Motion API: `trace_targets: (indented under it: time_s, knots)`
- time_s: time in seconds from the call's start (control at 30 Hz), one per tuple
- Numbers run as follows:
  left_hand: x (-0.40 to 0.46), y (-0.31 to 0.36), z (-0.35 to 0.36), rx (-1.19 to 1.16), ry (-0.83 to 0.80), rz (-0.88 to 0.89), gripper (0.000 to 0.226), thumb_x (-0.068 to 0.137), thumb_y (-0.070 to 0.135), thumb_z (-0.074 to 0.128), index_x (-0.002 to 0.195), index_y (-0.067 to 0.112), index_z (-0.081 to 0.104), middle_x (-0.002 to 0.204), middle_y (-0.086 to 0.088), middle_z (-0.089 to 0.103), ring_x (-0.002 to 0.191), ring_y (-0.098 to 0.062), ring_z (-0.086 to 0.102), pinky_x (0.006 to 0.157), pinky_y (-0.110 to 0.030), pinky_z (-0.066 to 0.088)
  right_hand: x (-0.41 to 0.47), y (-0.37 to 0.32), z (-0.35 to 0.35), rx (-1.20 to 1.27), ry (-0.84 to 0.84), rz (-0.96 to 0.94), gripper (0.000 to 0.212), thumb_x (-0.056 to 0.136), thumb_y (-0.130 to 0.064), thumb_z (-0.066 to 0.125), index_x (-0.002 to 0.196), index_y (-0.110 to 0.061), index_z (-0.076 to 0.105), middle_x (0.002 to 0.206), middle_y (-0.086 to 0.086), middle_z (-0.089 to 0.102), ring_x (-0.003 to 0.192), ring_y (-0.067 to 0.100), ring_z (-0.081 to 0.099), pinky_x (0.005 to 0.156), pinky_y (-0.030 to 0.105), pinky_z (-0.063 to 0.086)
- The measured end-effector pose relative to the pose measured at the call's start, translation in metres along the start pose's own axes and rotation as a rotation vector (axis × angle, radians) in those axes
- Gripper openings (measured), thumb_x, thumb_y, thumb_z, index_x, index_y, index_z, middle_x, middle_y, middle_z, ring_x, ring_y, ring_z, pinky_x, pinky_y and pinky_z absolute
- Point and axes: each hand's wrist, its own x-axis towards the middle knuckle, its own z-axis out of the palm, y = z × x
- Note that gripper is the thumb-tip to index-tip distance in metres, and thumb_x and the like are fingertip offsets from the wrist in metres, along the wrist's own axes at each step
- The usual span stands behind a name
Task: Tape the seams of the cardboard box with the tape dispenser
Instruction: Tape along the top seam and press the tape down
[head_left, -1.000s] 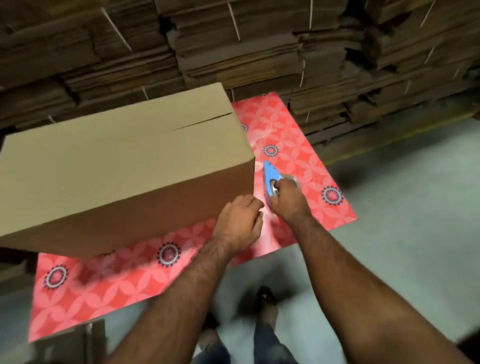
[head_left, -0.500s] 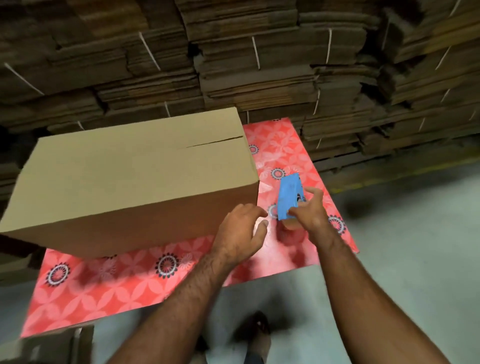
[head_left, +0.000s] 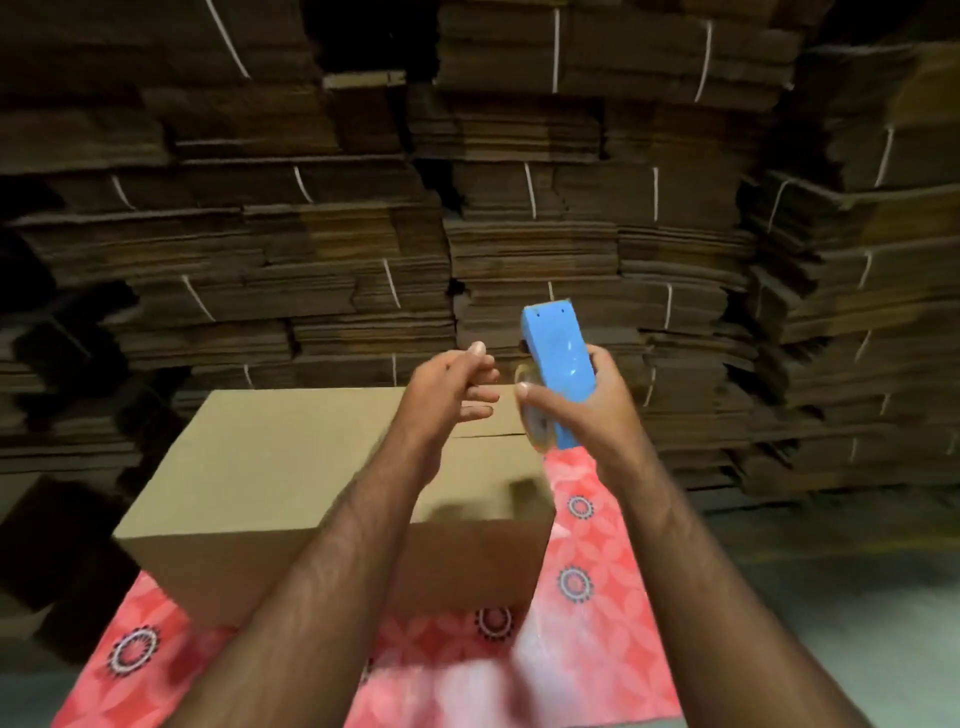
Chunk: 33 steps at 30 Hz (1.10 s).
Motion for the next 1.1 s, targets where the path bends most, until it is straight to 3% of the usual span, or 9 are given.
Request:
trace_targets:
  time_s: [0.07,0.17,0.23,0.3,0.4,0.57,0.73,0.9,1.1]
  knots:
    - [0.0,0.02,-0.032,-0.082,0.053,-0.018,0.041,0.1,0.039,0.051,0.103,0.002,0.068,0.086,-0.009,0.069,0.075,-0.019,0.062,0.073,-0.034,0.051,0.004,-0.016,0.033,-0.221,-0.074,-0.089,0.069,0.047,-0.045,0.081,0.111,-0.03,0.059,0.096,-0.012,0.07,0.085,0.007,0.067,0.075,0.034,0.057]
    - [-0.002,0.04,-0.084,-0.088,0.116,-0.051,0.049,0.097,0.05,0.049,0.062,0.022,0.069,0.073,-0.003,0.066,0.067,-0.016,0.06,0.07,-0.032,0.044,0.001,-0.028,0.084,-0.419,-0.192,-0.209,0.057,0.056,-0.039,0.079,0.11,-0.034,0.061,0.088,-0.016,0.069,0.078,0.004,0.065,0.071,0.032,0.057]
    - [-0.002,0.045,-0.12,-0.076,0.133,-0.078,0.056,0.096,0.049,0.053,0.047,0.023,0.062,0.069,0.0,0.064,0.069,-0.016,0.058,0.068,-0.031,0.043,-0.001,-0.031,0.118,-0.484,-0.271,-0.285,0.058,0.064,-0.04,0.082,0.116,-0.036,0.058,0.089,-0.017,0.069,0.078,0.004,0.065,0.069,0.033,0.058]
    - [0.0,0.046,-0.155,-0.07,0.107,-0.121,0.045,0.095,0.044,0.057,0.06,0.021,0.072,0.077,-0.001,0.067,0.078,-0.019,0.059,0.072,-0.031,0.047,0.0,-0.032,0.151,-0.493,-0.331,-0.323,0.06,0.065,-0.043,0.082,0.119,-0.038,0.056,0.091,-0.017,0.068,0.079,0.005,0.065,0.067,0.035,0.059]
    - [0.002,0.042,-0.206,-0.075,0.084,-0.141,0.036,0.093,0.036,0.062,0.105,0.005,0.074,0.098,-0.009,0.069,0.09,-0.023,0.058,0.074,-0.029,0.052,0.002,-0.037,0.196,-0.521,-0.39,-0.375,0.059,0.064,-0.044,0.08,0.118,-0.038,0.054,0.091,-0.02,0.067,0.082,0.004,0.064,0.071,0.035,0.058]
    - [0.01,0.038,-0.276,-0.079,0.082,-0.099,0.01,0.089,0.013,0.065,0.094,0.009,0.073,0.085,-0.008,0.067,0.077,-0.021,0.057,0.067,-0.027,0.055,0.006,-0.042,0.256,-0.557,-0.426,-0.434,0.057,0.063,-0.044,0.076,0.114,-0.04,0.052,0.091,-0.018,0.067,0.083,0.006,0.064,0.073,0.037,0.056]
    - [0.02,0.034,-0.312,-0.048,0.063,-0.042,0.008,0.086,0.002,0.066,0.087,0.008,0.071,0.082,-0.009,0.067,0.079,-0.022,0.058,0.064,-0.027,0.055,0.001,-0.048,0.294,-0.569,-0.4,-0.403,0.062,0.061,-0.044,0.084,0.111,-0.041,0.049,0.098,-0.02,0.066,0.088,0.004,0.063,0.074,0.036,0.056]
    - [0.035,0.028,-0.321,0.037,0.059,0.025,0.003,0.087,0.004,0.068,0.085,0.004,0.07,0.074,-0.01,0.068,0.07,-0.024,0.062,0.066,-0.032,0.053,-0.003,-0.046,0.299,-0.683,-0.317,-0.384,0.056,0.065,-0.053,0.077,0.112,-0.04,0.049,0.093,-0.019,0.066,0.085,0.006,0.063,0.074,0.037,0.055]
    - [0.052,0.023,-0.318,0.134,0.09,0.058,0.009,0.086,0.006,0.071,0.076,0.007,0.07,0.064,-0.004,0.068,0.059,-0.016,0.061,0.057,-0.026,0.05,0.003,-0.054,0.28,-0.887,-0.308,-0.383,0.069,0.063,-0.071,0.059,0.123,-0.038,0.053,0.094,-0.021,0.064,0.092,0.01,0.064,0.08,0.036,0.055]
